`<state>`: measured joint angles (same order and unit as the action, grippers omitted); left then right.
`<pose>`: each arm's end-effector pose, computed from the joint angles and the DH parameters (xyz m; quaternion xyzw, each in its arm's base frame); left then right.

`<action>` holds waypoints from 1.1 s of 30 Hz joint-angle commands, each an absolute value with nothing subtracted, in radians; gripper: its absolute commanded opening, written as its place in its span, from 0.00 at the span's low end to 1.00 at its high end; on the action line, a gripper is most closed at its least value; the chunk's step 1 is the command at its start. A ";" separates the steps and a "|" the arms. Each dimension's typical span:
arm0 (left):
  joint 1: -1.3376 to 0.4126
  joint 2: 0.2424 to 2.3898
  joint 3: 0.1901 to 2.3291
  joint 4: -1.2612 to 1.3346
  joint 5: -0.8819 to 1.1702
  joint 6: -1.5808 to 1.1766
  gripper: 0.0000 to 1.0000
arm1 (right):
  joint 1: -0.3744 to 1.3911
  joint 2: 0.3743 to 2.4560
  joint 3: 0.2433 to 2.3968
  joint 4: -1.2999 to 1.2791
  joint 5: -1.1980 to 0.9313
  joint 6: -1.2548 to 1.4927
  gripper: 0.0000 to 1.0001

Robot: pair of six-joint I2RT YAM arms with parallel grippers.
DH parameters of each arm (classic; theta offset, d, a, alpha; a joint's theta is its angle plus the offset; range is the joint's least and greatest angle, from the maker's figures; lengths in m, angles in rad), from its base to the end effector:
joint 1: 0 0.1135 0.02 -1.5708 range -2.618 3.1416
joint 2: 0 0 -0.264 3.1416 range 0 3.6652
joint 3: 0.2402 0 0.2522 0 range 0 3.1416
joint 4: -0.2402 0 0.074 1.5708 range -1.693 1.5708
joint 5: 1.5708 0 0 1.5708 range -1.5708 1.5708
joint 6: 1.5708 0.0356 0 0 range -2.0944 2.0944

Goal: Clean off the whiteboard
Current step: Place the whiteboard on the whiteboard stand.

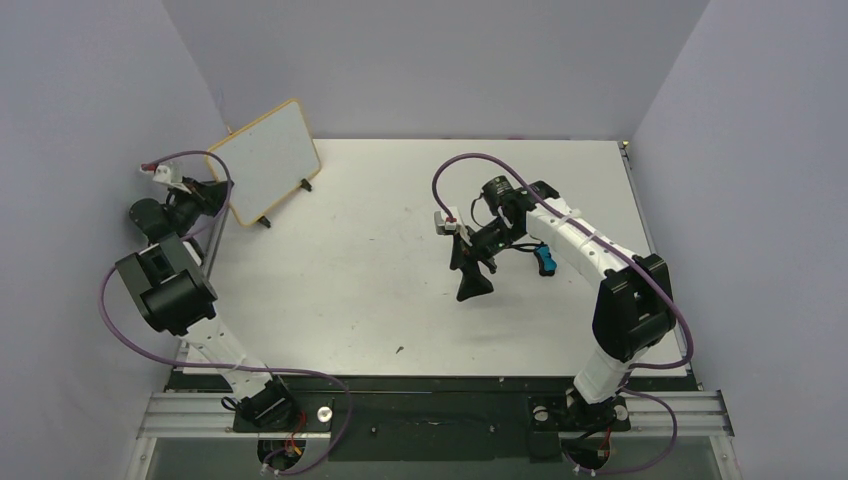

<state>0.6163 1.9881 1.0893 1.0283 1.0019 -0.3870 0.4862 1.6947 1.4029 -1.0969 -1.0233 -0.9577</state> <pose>0.3591 0.2176 0.2125 0.0381 0.6810 -0.2394 0.6910 0.2698 0.1770 0.2715 -0.6072 0.6223 0.4556 0.1910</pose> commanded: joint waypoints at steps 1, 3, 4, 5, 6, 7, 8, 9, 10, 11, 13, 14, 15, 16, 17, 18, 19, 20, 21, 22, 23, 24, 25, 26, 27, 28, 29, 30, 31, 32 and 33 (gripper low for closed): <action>0.654 1.974 1.055 1.126 0.947 -0.275 0.00 | 0.496 1.695 1.442 -1.118 -1.079 -0.997 0.84; 0.668 1.981 1.044 1.136 0.942 -0.265 0.00 | 0.495 1.699 1.445 -1.125 -1.081 -1.002 0.84; 0.672 1.986 1.040 1.143 0.933 -0.263 0.00 | 0.496 1.700 1.446 -1.128 -1.083 -1.004 0.84; 0.682 1.989 1.036 1.157 0.931 -0.266 0.01 | 0.495 1.702 1.446 -1.131 -1.084 -1.008 0.84; 0.686 1.994 1.033 1.164 0.929 -0.269 0.01 | 0.495 1.704 1.448 -1.132 -1.084 -1.009 0.84; 0.692 1.997 1.030 1.182 0.926 -0.277 0.01 | 0.496 1.706 1.449 -1.136 -1.083 -1.012 0.84; 0.694 2.003 1.029 1.191 0.921 -0.282 0.01 | 0.497 1.709 1.451 -1.137 -1.084 -1.014 0.84; 0.696 2.006 1.031 1.208 0.919 -0.292 0.02 | 0.498 1.710 1.452 -1.143 -1.084 -1.018 0.84; 0.697 2.012 1.033 1.214 0.915 -0.299 0.03 | 0.499 1.715 1.455 -1.146 -1.084 -1.021 0.84; 0.697 2.014 1.035 1.223 0.911 -0.302 0.04 | 0.500 1.717 1.457 -1.151 -1.084 -1.025 0.84; 0.697 2.017 1.034 1.229 0.904 -0.304 0.06 | 0.503 1.724 1.459 -1.157 -1.085 -1.030 0.84; 0.700 2.018 1.034 1.228 0.901 -0.305 0.06 | 0.504 1.724 1.460 -1.160 -1.085 -1.033 0.84; 0.701 2.019 1.033 1.227 0.901 -0.306 0.06 | 0.505 1.726 1.460 -1.161 -1.084 -1.033 0.84; 0.704 2.021 1.031 1.227 0.896 -0.307 0.06 | 0.506 1.728 1.461 -1.163 -1.083 -1.035 0.84; 0.705 2.021 1.030 1.229 0.893 -0.310 0.05 | 0.508 1.731 1.462 -1.164 -1.083 -1.035 0.84; 0.707 2.024 1.028 1.234 0.893 -0.319 0.02 | 0.510 1.731 1.463 -1.166 -1.082 -1.036 0.84; 0.707 2.024 1.028 1.234 0.894 -0.322 0.00 | 0.511 1.734 1.464 -1.167 -1.082 -1.037 0.84; 0.707 2.026 1.031 1.231 0.896 -0.331 0.00 | 0.515 1.734 1.465 -1.168 -1.083 -1.038 0.84; 0.707 2.025 1.031 1.226 0.898 -0.339 0.00 | 0.516 1.736 1.465 -1.168 -1.082 -1.039 0.84; 0.706 2.024 1.036 1.207 0.902 -0.356 0.00 | 0.518 1.736 1.466 -1.170 -1.081 -1.041 0.84; 0.703 2.018 1.037 1.195 0.902 -0.364 0.00 | 0.520 1.738 1.466 -1.170 -1.079 -1.040 0.84; 0.698 2.014 1.040 1.161 0.903 -0.375 0.00 | 0.522 1.739 1.467 -1.171 -1.079 -1.042 0.84; 0.694 2.005 1.041 1.139 0.909 -0.381 0.00 | 0.524 1.739 1.468 -1.172 -1.078 -1.043 0.84; 0.684 2.001 1.048 1.089 0.915 -0.386 0.00 | 0.527 1.739 1.468 -1.173 -1.077 -1.044 0.84; 0.672 1.990 1.048 1.069 0.922 -0.388 0.00 | 0.528 1.739 1.469 -1.176 -1.076 -1.045 0.84; 0.665 1.984 1.046 1.046 0.927 -0.387 0.00 | 0.529 1.739 1.470 -1.176 -1.075 -1.046 0.84; 0.652 1.973 1.044 1.038 0.939 -0.392 0.00 | 0.530 1.738 1.472 -1.178 -1.075 -1.047 0.84; 0.646 1.967 1.045 1.014 0.946 -0.397 0.00 | 0.531 1.737 1.472 -1.181 -1.075 -1.050 0.84; 0.632 1.954 1.055 0.995 0.957 -0.402 0.00 | 0.532 1.735 1.473 -1.185 -1.074 -1.055 0.84; 0.625 1.947 1.062 0.950 0.959 -0.401 0.00 | 0.532 1.734 1.474 -1.188 -1.075 -1.056 0.84; 0.610 1.928 1.069 0.929 0.963 -0.397 0.00 | 0.533 1.732 1.476 -1.191 -1.077 -1.061 0.84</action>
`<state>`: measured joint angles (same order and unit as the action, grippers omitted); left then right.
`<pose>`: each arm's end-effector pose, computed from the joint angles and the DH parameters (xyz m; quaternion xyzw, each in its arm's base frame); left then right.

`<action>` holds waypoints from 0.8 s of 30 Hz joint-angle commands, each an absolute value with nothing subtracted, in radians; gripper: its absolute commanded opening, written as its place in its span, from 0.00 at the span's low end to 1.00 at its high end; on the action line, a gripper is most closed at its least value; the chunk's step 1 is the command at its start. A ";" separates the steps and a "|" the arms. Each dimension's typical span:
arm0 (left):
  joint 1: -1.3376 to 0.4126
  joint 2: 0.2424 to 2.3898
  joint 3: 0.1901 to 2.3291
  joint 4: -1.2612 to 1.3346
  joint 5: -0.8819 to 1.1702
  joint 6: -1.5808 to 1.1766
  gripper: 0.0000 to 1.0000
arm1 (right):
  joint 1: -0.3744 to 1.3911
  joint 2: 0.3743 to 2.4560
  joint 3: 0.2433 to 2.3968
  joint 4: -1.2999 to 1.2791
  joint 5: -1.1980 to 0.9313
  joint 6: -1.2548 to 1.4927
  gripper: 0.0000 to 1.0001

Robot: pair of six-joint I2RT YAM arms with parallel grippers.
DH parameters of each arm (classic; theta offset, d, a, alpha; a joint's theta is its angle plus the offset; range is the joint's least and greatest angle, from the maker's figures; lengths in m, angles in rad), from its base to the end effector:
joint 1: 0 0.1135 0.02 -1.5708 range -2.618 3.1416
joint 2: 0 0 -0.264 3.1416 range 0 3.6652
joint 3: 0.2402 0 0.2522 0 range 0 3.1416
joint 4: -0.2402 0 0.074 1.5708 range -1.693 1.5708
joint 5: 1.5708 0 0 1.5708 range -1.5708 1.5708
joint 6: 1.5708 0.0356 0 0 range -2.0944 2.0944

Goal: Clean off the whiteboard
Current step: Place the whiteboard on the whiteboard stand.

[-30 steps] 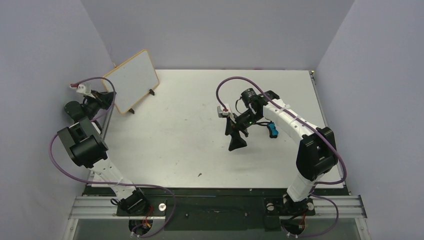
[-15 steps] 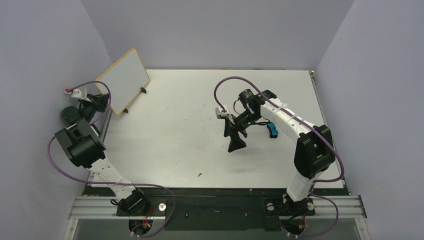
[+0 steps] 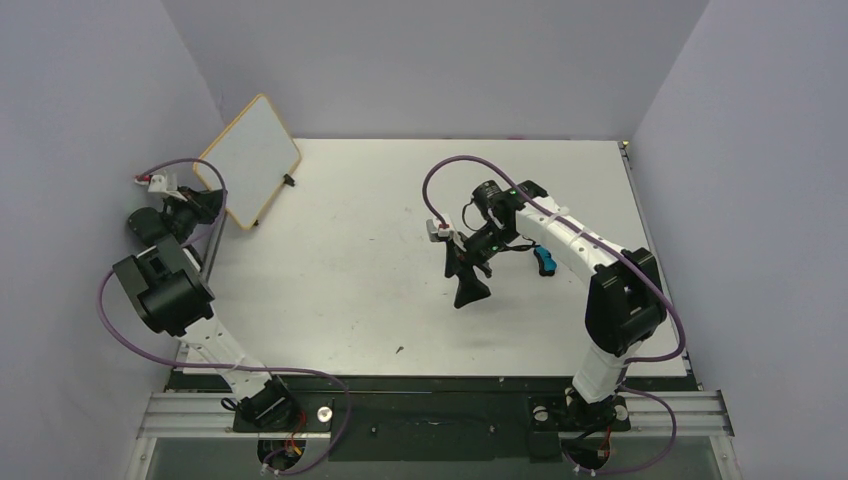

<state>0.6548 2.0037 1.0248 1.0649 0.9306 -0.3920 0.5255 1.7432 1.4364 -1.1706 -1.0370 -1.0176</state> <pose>0.3443 0.2283 0.1915 -0.0156 0.6885 -0.2144 0.6926 0.2662 0.1898 0.2651 -0.6215 0.6058 0.4702 0.1599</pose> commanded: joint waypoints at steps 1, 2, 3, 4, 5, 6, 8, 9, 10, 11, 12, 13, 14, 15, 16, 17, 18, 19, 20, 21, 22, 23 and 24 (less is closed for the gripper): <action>0.602 1.917 1.072 0.894 0.964 -0.395 0.00 | 0.532 1.728 1.477 -1.194 -1.077 -1.063 0.84; 0.585 1.899 1.075 0.879 0.964 -0.389 0.00 | 0.533 1.727 1.478 -1.200 -1.077 -1.068 0.84; 0.576 1.888 1.075 0.846 0.964 -0.386 0.00 | 0.534 1.725 1.478 -1.202 -1.078 -1.071 0.84; 0.555 1.868 1.075 0.813 0.966 -0.381 0.00 | 0.536 1.724 1.481 -1.209 -1.077 -1.080 0.84; 0.545 1.851 1.074 0.801 0.969 -0.380 0.00 | 0.536 1.723 1.484 -1.214 -1.078 -1.084 0.84; 0.526 1.843 1.066 0.789 0.971 -0.383 0.00 | 0.537 1.721 1.485 -1.222 -1.078 -1.092 0.84; 0.498 1.829 1.053 0.774 0.982 -0.403 0.00 | 0.538 1.717 1.490 -1.232 -1.080 -1.101 0.84; 0.490 1.824 1.048 0.767 0.989 -0.410 0.00 | 0.538 1.713 1.490 -1.236 -1.080 -1.103 0.84; 0.473 1.819 1.036 0.752 0.992 -0.415 0.00 | 0.538 1.711 1.490 -1.240 -1.081 -1.108 0.84; 0.463 1.809 1.026 0.747 0.998 -0.416 0.00 | 0.537 1.706 1.490 -1.242 -1.082 -1.108 0.84; 0.444 1.803 1.003 0.739 1.001 -0.415 0.00 | 0.537 1.703 1.490 -1.244 -1.082 -1.112 0.84; 0.422 1.785 0.977 0.735 1.001 -0.411 0.00 | 0.537 1.701 1.488 -1.244 -1.084 -1.113 0.84; 0.400 1.774 0.966 0.734 1.002 -0.404 0.00 | 0.537 1.699 1.488 -1.246 -1.084 -1.116 0.84; 0.376 1.758 0.950 0.730 1.000 -0.394 0.00 | 0.537 1.697 1.489 -1.250 -1.084 -1.119 0.84; 0.362 1.749 0.948 0.713 0.999 -0.389 0.00 | 0.537 1.697 1.488 -1.252 -1.086 -1.122 0.84; 0.336 1.739 0.946 0.701 1.001 -0.377 0.00 | 0.537 1.697 1.490 -1.259 -1.088 -1.129 0.84; 0.328 1.733 0.946 0.676 1.001 -0.370 0.00 | 0.537 1.697 1.491 -1.263 -1.089 -1.134 0.84; 0.315 1.722 0.949 0.654 1.003 -0.358 0.00 | 0.536 1.699 1.493 -1.274 -1.090 -1.143 0.84; 0.312 1.716 0.951 0.643 1.003 -0.350 0.00 | 0.537 1.698 1.495 -1.278 -1.092 -1.147 0.84; 0.309 1.705 0.957 0.624 1.003 -0.336 0.00 | 0.537 1.699 1.496 -1.285 -1.093 -1.154 0.84; 0.310 1.698 0.962 0.613 1.005 -0.330 0.00 | 0.537 1.699 1.496 -1.287 -1.093 -1.157 0.84; 0.310 1.696 0.972 0.601 1.015 -0.324 0.00 | 0.537 1.699 1.496 -1.288 -1.093 -1.159 0.84; 0.310 1.696 0.977 0.599 1.025 -0.326 0.00 | 0.537 1.699 1.497 -1.289 -1.093 -1.159 0.84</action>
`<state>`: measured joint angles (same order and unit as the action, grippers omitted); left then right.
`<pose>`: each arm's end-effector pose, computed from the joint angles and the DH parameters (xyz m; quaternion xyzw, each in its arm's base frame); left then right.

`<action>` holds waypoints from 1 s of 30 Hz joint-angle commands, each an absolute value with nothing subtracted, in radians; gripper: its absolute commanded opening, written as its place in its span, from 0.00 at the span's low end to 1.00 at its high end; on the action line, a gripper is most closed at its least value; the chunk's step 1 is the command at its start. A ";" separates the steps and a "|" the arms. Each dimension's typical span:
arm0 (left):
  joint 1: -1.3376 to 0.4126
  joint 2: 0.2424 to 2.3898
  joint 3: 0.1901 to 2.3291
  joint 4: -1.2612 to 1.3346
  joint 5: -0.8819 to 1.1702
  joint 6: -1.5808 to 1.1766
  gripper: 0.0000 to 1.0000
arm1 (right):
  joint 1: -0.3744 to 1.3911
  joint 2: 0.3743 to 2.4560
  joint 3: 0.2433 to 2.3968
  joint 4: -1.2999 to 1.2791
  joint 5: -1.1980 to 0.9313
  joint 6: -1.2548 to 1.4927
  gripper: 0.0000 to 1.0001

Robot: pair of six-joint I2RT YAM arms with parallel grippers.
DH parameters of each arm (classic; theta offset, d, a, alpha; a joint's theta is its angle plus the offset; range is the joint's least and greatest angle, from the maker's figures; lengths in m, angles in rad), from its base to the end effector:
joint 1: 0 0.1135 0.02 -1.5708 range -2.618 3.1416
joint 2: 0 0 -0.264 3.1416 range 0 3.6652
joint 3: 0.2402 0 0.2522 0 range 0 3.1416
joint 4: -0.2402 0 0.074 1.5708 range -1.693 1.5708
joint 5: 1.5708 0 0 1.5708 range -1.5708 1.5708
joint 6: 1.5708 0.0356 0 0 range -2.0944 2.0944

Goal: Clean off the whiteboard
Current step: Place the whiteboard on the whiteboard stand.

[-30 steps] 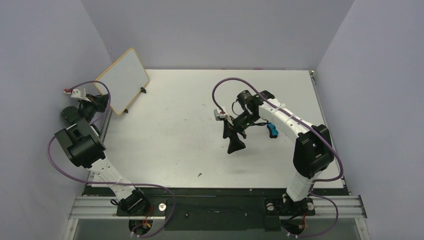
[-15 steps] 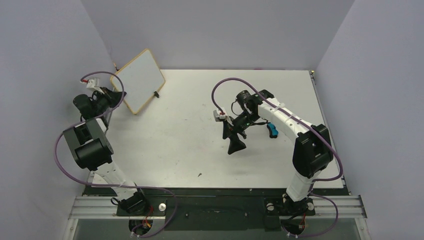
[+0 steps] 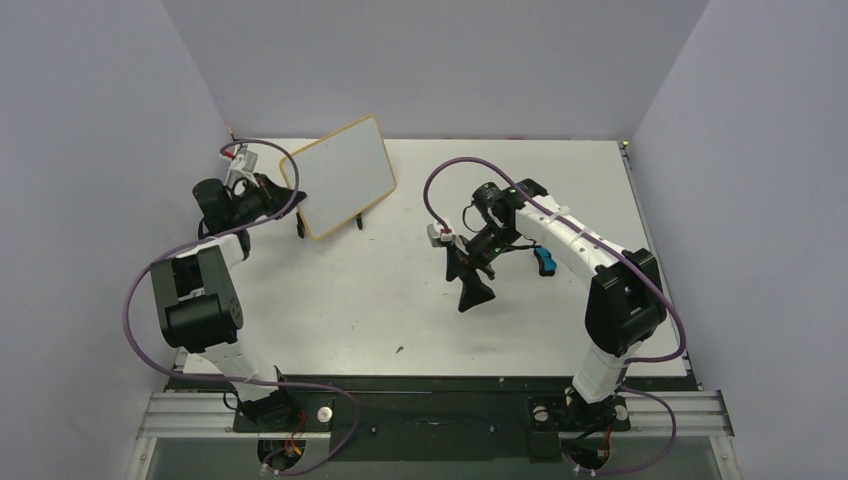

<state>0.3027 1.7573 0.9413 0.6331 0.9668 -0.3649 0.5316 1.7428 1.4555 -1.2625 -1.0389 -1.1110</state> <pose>0.3649 0.0833 0.2185 0.0579 0.7405 -0.3747 0.5549 0.2595 0.1882 0.2697 -0.6390 0.5876 0.4731 0.1505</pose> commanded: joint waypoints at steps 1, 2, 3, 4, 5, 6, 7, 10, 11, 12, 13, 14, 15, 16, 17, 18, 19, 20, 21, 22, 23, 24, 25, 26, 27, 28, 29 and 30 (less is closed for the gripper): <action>0.304 1.695 0.990 0.598 1.044 -0.335 0.00 | 0.537 1.700 1.497 -1.289 -1.092 -1.158 0.84; 0.299 1.698 0.997 0.598 1.066 -0.338 0.00 | 0.537 1.700 1.497 -1.289 -1.090 -1.159 0.84; 0.287 1.702 1.009 0.591 1.078 -0.342 0.00 | 0.536 1.701 1.497 -1.288 -1.089 -1.161 0.84; 0.273 1.713 1.028 0.580 1.101 -0.336 0.00 | 0.537 1.703 1.498 -1.288 -1.085 -1.161 0.84; 0.267 1.720 1.037 0.533 1.111 -0.310 0.00 | 0.534 1.703 1.499 -1.288 -1.084 -1.162 0.85; 0.258 1.734 1.058 0.506 1.125 -0.290 0.00 | 0.533 1.703 1.500 -1.288 -1.083 -1.163 0.84; 0.257 1.741 1.068 0.469 1.131 -0.263 0.00 | 0.529 1.703 1.499 -1.288 -1.083 -1.162 0.84; 0.276 1.774 1.123 0.421 1.151 -0.222 0.00 | 0.517 1.706 1.499 -1.287 -1.087 -1.159 0.85; 0.284 1.780 1.138 0.395 1.152 -0.214 0.00 | 0.515 1.707 1.500 -1.286 -1.089 -1.159 0.85; 0.301 1.791 1.168 0.380 1.162 -0.208 0.00 | 0.510 1.710 1.500 -1.286 -1.088 -1.159 0.85; 0.309 1.798 1.184 0.380 1.167 -0.210 0.00 | 0.510 1.713 1.500 -1.285 -1.086 -1.159 0.85; 0.324 1.808 1.214 0.378 1.173 -0.217 0.00 | 0.510 1.717 1.500 -1.283 -1.085 -1.158 0.85; 0.329 1.814 1.226 0.377 1.176 -0.218 0.00 | 0.510 1.722 1.501 -1.282 -1.082 -1.156 0.85; 0.336 1.824 1.251 0.377 1.180 -0.216 0.00 | 0.510 1.724 1.502 -1.279 -1.081 -1.152 0.85; 0.338 1.829 1.263 0.375 1.181 -0.212 0.00 | 0.509 1.730 1.504 -1.278 -1.078 -1.149 0.85; 0.341 1.840 1.292 0.369 1.183 -0.206 0.00 | 0.509 1.733 1.504 -1.273 -1.076 -1.144 0.85; 0.342 1.854 1.329 0.362 1.191 -0.201 0.00 | 0.509 1.736 1.502 -1.269 -1.075 -1.135 0.85; 0.342 1.861 1.350 0.337 1.195 -0.184 0.00 | 0.509 1.737 1.501 -1.260 -1.075 -1.130 0.85; 0.343 1.877 1.397 0.314 1.206 -0.168 0.00 | 0.509 1.739 1.499 -1.255 -1.074 -1.120 0.85; 0.343 1.884 1.422 0.255 1.212 -0.123 0.00 | 0.510 1.741 1.499 -1.248 -1.073 -1.117 0.85; 0.345 1.900 1.478 0.223 1.223 -0.100 0.00 | 0.510 1.742 1.496 -1.243 -1.072 -1.111 0.85; 0.345 1.909 1.505 0.163 1.230 -0.057 0.00 | 0.509 1.743 1.495 -1.240 -1.070 -1.109 0.85; 0.345 1.926 1.546 0.142 1.244 -0.035 0.00 | 0.510 1.745 1.494 -1.236 -1.069 -1.103 0.85; 0.344 1.934 1.560 0.130 1.254 -0.031 0.00 | 0.509 1.746 1.493 -1.234 -1.067 -1.101 0.85; 0.343 1.946 1.579 0.134 1.268 -0.044 0.00 | 0.509 1.747 1.493 -1.229 -1.067 -1.097 0.85; 0.342 1.953 1.584 0.158 1.273 -0.056 0.00 | 0.509 1.748 1.493 -1.225 -1.060 -1.093 0.85; 0.340 1.963 1.584 0.194 1.286 -0.082 0.00 | 0.508 1.749 1.493 -1.215 -1.057 -1.084 0.85; 0.339 1.965 1.581 0.216 1.288 -0.099 0.00 | 0.508 1.748 1.492 -1.207 -1.047 -1.076 0.85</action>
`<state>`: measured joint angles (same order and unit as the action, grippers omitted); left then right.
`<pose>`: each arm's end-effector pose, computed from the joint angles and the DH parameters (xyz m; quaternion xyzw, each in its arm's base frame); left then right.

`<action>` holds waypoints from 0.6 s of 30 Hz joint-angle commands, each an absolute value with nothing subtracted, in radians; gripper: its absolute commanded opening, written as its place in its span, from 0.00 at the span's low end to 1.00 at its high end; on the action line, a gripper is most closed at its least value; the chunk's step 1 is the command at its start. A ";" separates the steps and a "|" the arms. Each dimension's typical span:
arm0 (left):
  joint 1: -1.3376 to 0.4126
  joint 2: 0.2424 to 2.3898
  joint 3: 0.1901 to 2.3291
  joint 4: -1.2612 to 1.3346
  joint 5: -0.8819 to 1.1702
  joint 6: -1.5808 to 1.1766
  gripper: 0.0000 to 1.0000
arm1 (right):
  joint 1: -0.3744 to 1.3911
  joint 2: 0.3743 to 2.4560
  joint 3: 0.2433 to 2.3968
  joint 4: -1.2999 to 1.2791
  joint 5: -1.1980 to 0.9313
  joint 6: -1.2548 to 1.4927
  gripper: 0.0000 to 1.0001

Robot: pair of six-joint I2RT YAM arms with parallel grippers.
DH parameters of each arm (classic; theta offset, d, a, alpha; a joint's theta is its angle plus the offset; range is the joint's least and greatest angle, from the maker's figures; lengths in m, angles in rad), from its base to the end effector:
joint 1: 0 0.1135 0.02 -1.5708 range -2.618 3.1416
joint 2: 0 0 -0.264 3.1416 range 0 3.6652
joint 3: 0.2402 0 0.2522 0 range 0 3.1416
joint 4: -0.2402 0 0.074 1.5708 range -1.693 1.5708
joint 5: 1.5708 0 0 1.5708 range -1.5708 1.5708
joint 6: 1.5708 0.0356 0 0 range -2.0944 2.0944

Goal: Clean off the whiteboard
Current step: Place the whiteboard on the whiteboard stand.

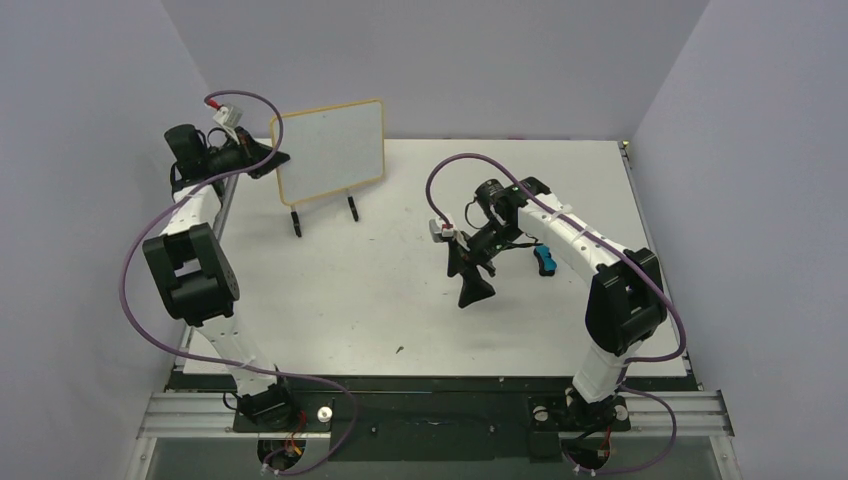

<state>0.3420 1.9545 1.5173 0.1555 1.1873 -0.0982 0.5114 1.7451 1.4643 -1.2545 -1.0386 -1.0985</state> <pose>0.4350 0.1198 0.2847 0.1833 0.7200 -0.3833 0.5487 0.2650 0.1839 0.2713 -0.6318 0.5953 0.4705 0.1583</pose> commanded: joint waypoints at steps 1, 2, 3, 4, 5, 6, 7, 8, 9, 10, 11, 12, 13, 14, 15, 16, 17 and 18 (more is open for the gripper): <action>0.336 1.964 1.563 0.261 1.290 -0.127 0.00 | 0.506 1.747 1.491 -1.185 -1.040 -1.056 0.85; 0.334 1.962 1.552 0.284 1.292 -0.137 0.00 | 0.505 1.745 1.484 -1.169 -1.027 -1.041 0.85; 0.333 1.954 1.523 0.325 1.293 -0.152 0.00 | 0.504 1.743 1.479 -1.136 -1.021 -1.009 0.85; 0.335 1.949 1.498 0.342 1.293 -0.156 0.00 | 0.503 1.739 1.468 -1.120 -1.012 -0.995 0.85; 0.337 1.948 1.489 0.370 1.294 -0.164 0.00 | 0.503 1.738 1.463 -1.096 -1.009 -0.970 0.85; 0.354 1.944 1.461 0.437 1.295 -0.199 0.00 | 0.504 1.734 1.452 -1.075 -1.010 -0.949 0.85; 0.358 1.945 1.444 0.523 1.301 -0.258 0.00 | 0.503 1.733 1.452 -1.067 -1.010 -0.939 0.85; 0.369 1.949 1.436 0.577 1.313 -0.296 0.00 | 0.504 1.733 1.451 -1.065 -1.010 -0.936 0.85; 0.375 1.958 1.425 0.702 1.321 -0.398 0.00 | 0.504 1.734 1.450 -1.061 -1.011 -0.929 0.85; 0.379 1.965 1.420 0.764 1.339 -0.446 0.00 | 0.504 1.733 1.448 -1.059 -1.012 -0.925 0.85; 0.380 1.976 1.420 0.861 1.345 -0.522 0.00 | 0.504 1.732 1.447 -1.054 -1.015 -0.919 0.85; 0.378 1.982 1.421 0.886 1.356 -0.542 0.00 | 0.503 1.730 1.445 -1.052 -1.014 -0.915 0.85; 0.377 1.985 1.422 0.906 1.362 -0.559 0.00 | 0.503 1.732 1.444 -1.048 -1.014 -0.912 0.85; 0.377 1.990 1.422 0.911 1.372 -0.562 0.00 | 0.503 1.732 1.442 -1.046 -1.016 -0.906 0.85; 0.379 1.992 1.419 0.925 1.375 -0.564 0.00 | 0.503 1.732 1.441 -1.043 -1.018 -0.905 0.85; 0.385 1.997 1.411 0.937 1.380 -0.567 0.00 | 0.502 1.733 1.439 -1.042 -1.020 -0.902 0.85; 0.389 2.001 1.408 0.980 1.383 -0.594 0.00 | 0.501 1.732 1.437 -1.041 -1.025 -0.901 0.85; 0.399 2.011 1.400 1.014 1.388 -0.612 0.00 | 0.499 1.733 1.436 -1.039 -1.026 -0.898 0.85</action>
